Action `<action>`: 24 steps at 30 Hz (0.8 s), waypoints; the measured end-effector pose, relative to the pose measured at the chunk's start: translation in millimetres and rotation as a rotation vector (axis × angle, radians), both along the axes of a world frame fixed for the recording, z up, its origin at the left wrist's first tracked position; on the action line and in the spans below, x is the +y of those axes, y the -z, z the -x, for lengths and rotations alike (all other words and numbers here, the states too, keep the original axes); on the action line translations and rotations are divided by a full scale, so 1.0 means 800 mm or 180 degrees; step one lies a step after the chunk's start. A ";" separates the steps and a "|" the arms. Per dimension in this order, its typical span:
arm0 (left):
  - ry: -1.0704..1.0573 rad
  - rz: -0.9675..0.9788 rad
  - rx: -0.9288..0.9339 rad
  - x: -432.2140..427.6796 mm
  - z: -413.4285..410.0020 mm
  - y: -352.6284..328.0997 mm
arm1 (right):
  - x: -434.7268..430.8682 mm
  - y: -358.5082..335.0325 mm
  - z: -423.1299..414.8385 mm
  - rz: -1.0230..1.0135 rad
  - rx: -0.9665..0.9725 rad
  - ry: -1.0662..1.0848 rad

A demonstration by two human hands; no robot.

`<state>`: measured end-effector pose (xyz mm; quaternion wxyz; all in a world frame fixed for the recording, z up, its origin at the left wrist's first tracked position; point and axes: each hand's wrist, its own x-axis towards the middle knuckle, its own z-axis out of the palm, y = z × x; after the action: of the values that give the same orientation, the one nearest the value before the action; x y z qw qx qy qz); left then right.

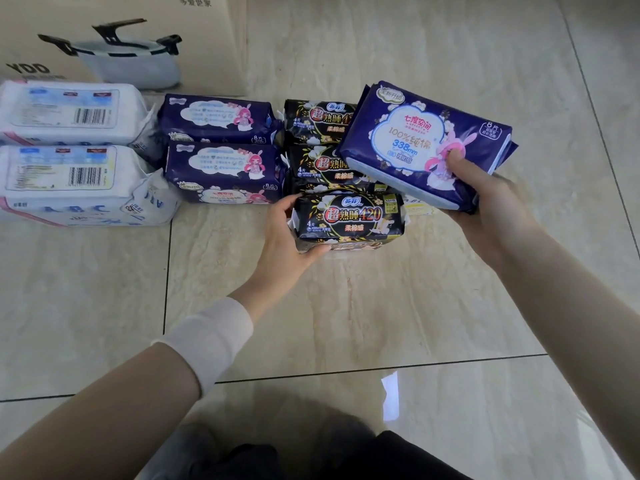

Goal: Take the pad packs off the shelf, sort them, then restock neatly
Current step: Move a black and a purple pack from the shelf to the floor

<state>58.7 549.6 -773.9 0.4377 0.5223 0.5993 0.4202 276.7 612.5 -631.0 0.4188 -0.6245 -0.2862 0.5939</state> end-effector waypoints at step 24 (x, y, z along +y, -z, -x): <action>-0.0176 -0.0438 0.0436 -0.044 0.162 -0.116 | -0.015 0.004 0.151 -0.0591 -0.0227 -0.1664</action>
<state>-70.9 514.8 -680.9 0.3470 0.5618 0.6117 0.4356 155.7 600.7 -634.4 0.2965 -0.5089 -0.5054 0.6306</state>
